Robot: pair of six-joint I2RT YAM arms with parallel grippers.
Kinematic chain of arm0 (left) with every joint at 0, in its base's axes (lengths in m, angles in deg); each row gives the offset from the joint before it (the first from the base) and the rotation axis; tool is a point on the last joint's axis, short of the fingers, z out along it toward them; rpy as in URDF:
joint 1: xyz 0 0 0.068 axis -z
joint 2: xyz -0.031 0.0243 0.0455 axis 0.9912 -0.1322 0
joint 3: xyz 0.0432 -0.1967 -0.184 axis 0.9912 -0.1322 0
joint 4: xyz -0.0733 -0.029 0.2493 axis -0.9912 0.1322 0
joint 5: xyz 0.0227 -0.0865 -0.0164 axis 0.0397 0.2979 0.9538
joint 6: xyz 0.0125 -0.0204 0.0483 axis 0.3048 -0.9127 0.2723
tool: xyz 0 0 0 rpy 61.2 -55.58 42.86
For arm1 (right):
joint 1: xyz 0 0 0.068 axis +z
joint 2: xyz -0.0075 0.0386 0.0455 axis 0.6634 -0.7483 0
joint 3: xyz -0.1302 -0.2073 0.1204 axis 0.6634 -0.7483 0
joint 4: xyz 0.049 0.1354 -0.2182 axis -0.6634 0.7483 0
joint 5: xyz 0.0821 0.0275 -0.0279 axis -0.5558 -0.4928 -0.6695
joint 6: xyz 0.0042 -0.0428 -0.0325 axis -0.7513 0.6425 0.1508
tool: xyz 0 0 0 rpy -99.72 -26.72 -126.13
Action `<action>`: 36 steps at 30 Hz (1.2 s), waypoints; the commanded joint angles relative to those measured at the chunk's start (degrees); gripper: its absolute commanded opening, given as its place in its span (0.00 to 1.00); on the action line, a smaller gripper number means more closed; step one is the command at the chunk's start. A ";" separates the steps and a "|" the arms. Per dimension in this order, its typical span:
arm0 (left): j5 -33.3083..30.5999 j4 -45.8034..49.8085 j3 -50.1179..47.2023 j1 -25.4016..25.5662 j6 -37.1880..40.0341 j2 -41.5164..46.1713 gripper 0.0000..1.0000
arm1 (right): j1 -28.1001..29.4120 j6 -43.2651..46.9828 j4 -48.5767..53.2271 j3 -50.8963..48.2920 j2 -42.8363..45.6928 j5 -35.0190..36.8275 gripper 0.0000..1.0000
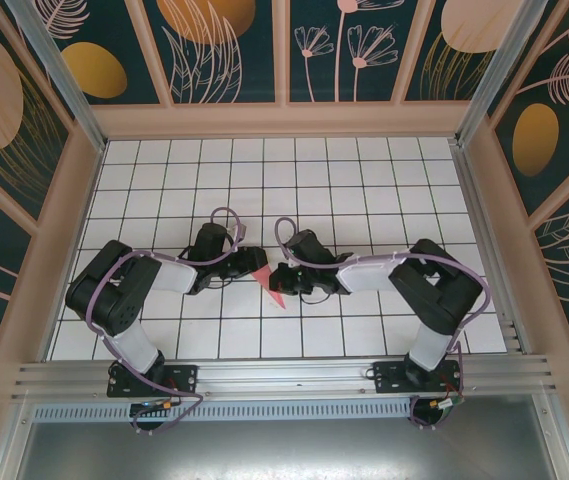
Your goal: Fold a paper plane with a square sheet of paper (pick it up from the middle)
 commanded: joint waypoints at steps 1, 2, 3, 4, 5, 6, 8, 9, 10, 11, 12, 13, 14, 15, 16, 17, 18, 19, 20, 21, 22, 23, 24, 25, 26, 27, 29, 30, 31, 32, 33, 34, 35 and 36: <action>-4.49 8.89 -2.28 0.02 2.15 -2.52 0.41 | -1.09 -1.03 0.06 -0.11 -2.29 -0.96 0.06; -4.51 8.55 -2.37 0.04 2.21 -2.35 0.41 | -1.09 -0.74 1.36 -0.36 -2.92 -0.80 0.05; -4.57 8.41 -2.34 0.02 2.43 -2.04 0.41 | -1.09 -0.69 1.92 -0.84 -3.22 -0.64 0.04; -5.04 8.66 -2.35 0.02 2.76 -1.55 0.42 | -1.09 -0.77 2.37 -1.89 -3.35 -0.49 0.02; -5.85 8.98 -2.43 -0.03 3.34 -0.83 0.42 | -1.09 -0.73 2.83 -2.96 -3.38 -0.17 0.01; -6.72 9.26 -2.38 -0.13 4.00 -0.39 0.43 | -1.09 -0.62 3.54 -3.59 -3.48 0.27 0.00; -7.79 10.55 -1.85 -0.83 5.17 -0.25 0.45 | -1.10 0.20 5.90 -4.25 -3.80 1.07 0.00; -7.55 10.74 -1.60 -1.33 5.59 0.57 0.46 | -1.01 0.38 6.25 -4.47 -3.92 1.12 0.00; -7.10 10.81 -1.42 -2.17 6.02 1.67 0.47 | -0.88 0.67 6.49 -4.86 -3.85 1.06 0.00; -6.82 10.73 -1.32 -3.12 6.34 1.99 0.48 | -0.86 0.88 6.62 -5.05 -3.87 0.85 0.00; -6.54 10.81 -1.32 -4.03 6.73 2.21 0.48 | -0.79 1.09 6.78 -5.16 -3.88 0.62 0.00; -6.30 10.82 -1.24 -5.22 7.20 2.39 0.49 | -0.74 1.23 6.91 -5.32 -3.86 0.45 0.00; -6.21 10.96 -1.21 -6.35 7.69 2.50 0.49 | -0.65 1.38 6.97 -5.52 -3.71 0.29 0.00; -5.88 10.99 -1.23 -7.28 8.14 2.50 0.50 | -0.61 1.41 6.91 -5.56 -3.63 0.19 0.00; -5.69 11.19 -1.10 -8.14 8.83 2.51 0.49 | -0.57 1.44 6.91 -5.67 -3.42 0.13 0.00; -5.74 11.53 -0.94 -8.85 9.37 2.50 0.50 | -0.61 1.39 6.81 -5.69 -3.32 0.09 0.00; -5.77 11.58 -0.89 -9.39 9.70 2.46 0.50 | -0.57 1.34 6.94 -5.69 -3.27 0.00 0.00; -5.77 11.60 -0.83 -9.91 10.03 2.41 0.50 | -0.48 1.35 6.89 -5.60 -3.21 -0.09 0.00; -5.77 11.67 -0.71 -10.27 10.22 2.41 0.50 | -0.43 1.22 6.66 -5.60 -3.13 -0.26 0.00; -5.76 11.74 -0.49 -10.53 10.32 2.41 0.51 | -0.39 1.19 6.23 -5.61 -3.12 -0.50 0.00; -5.81 12.26 -0.04 -10.82 10.77 2.57 0.51 | -0.27 1.09 6.02 -5.56 -3.26 -0.89 0.00; -6.17 13.07 0.61 -11.18 11.24 2.82 0.51 | -0.15 1.03 5.83 -5.55 -3.19 -0.97 0.00; -6.49 14.12 1.24 -11.48 11.78 3.14 0.51 | 0.01 1.00 5.70 -5.42 -3.25 -1.05 0.00; -6.89 15.18 2.02 -11.86 12.48 3.59 0.52 | 0.05 0.92 5.50 -5.42 -3.14 -1.22 0.00; -7.25 16.28 2.96 -12.36 13.13 4.06 0.52 | 0.14 0.84 5.41 -5.42 -3.14 -1.38 0.00; -7.65 17.36 3.69 -12.77 13.59 4.48 0.53 | 0.23 0.75 5.23 -5.43 -3.17 -1.49 0.00; -8.42 19.52 5.23 -13.82 14.75 5.42 0.53 | 0.37 0.46 5.02 -5.58 -2.93 -1.58 0.00; -8.80 20.49 5.86 -14.21 15.18 5.76 0.54 | 0.36 0.32 4.84 -5.68 -2.86 -1.60 0.00; -9.24 21.65 6.64 -14.75 15.52 6.13 0.54 | 0.47 -0.03 4.50 -5.94 -2.72 -1.58 0.00; -9.60 22.97 7.31 -15.00 15.84 6.68 0.54 | 0.55 -0.52 4.08 -6.16 -2.53 -1.45 0.00; -9.85 23.85 7.70 -15.10 15.95 7.44 0.54 | 0.57 -1.06 3.55 -6.42 -2.24 -1.25 0.00; -9.83 24.52 7.85 -15.13 15.68 8.59 0.55 | 0.64 -1.98 2.92 -6.85 -1.82 -1.01 0.00; -9.34 25.15 7.74 -15.13 15.04 9.94 0.56 | 0.74 -3.28 2.15 -7.38 -1.32 -0.47 0.00; -8.45 25.43 7.48 -15.16 14.47 11.42 0.56 | 0.96 -4.75 1.45 -7.90 -0.61 0.62 0.00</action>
